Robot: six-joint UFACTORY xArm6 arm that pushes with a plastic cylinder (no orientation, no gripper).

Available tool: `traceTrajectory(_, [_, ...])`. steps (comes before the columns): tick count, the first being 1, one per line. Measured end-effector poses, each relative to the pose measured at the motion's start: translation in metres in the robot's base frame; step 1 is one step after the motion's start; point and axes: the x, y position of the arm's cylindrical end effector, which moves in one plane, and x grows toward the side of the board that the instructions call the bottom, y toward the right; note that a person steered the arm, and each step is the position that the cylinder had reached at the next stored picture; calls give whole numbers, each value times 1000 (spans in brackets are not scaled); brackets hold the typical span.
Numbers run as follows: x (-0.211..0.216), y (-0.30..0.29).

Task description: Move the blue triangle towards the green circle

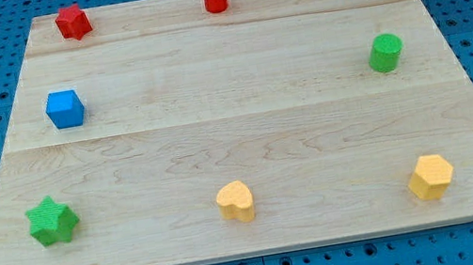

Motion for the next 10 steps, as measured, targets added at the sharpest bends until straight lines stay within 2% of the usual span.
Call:
traceTrajectory(1, [-9, -4])
traceTrajectory(4, [-23, -88])
traceTrajectory(8, [-31, -128])
traceTrajectory(10, [-20, -174])
